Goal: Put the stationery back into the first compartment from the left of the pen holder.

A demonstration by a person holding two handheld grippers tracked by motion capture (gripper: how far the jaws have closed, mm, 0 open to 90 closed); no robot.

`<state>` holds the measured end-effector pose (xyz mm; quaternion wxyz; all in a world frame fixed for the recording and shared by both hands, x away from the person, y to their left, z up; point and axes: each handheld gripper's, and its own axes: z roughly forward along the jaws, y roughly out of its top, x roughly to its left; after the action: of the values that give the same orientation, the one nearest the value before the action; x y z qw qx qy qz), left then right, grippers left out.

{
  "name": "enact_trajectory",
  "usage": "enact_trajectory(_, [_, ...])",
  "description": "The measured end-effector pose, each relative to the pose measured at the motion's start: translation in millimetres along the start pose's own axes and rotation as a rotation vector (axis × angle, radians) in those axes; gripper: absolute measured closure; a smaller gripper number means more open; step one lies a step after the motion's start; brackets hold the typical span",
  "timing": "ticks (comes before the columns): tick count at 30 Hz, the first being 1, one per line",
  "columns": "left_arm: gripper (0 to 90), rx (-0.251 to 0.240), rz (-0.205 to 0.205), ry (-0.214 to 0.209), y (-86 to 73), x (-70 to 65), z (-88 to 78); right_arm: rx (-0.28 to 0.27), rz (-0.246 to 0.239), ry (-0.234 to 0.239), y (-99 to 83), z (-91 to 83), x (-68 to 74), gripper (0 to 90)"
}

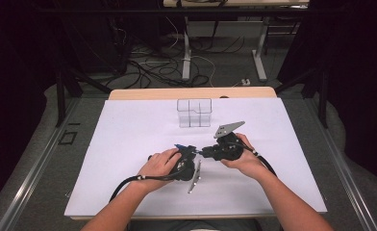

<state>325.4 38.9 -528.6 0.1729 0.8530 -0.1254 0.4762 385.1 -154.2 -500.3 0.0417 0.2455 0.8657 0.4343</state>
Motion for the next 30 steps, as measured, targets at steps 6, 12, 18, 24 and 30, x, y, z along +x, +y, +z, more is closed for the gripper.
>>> enact_trajectory(6, [71.3, 0.011, 0.034, -0.010, 0.7, -0.2, 1.6, 0.000, -0.004, 0.013, 2.8, 2.6, 2.7, 80.5])
enact_trajectory(12, [74.8, 0.026, 0.023, -0.010, 0.0, -2.6, 3.4, 0.009, -0.004, 0.023, 3.9, 6.6, 4.3, 80.6])
enact_trajectory(18, [78.5, 0.048, 0.059, -0.003, 1.2, -3.3, 3.1, 0.011, -0.011, 0.026, 4.0, 7.2, 5.3, 80.5])
enact_trajectory(24, [78.8, 0.057, 0.083, 0.002, 1.3, -2.2, 3.2, -0.002, 0.000, 0.021, 4.1, 7.4, 5.1, 80.3])
enact_trajectory(30, [78.8, 0.052, 0.068, 0.006, -0.4, -1.0, 3.8, -0.008, 0.006, 0.022, 4.7, 7.5, 5.2, 79.6])
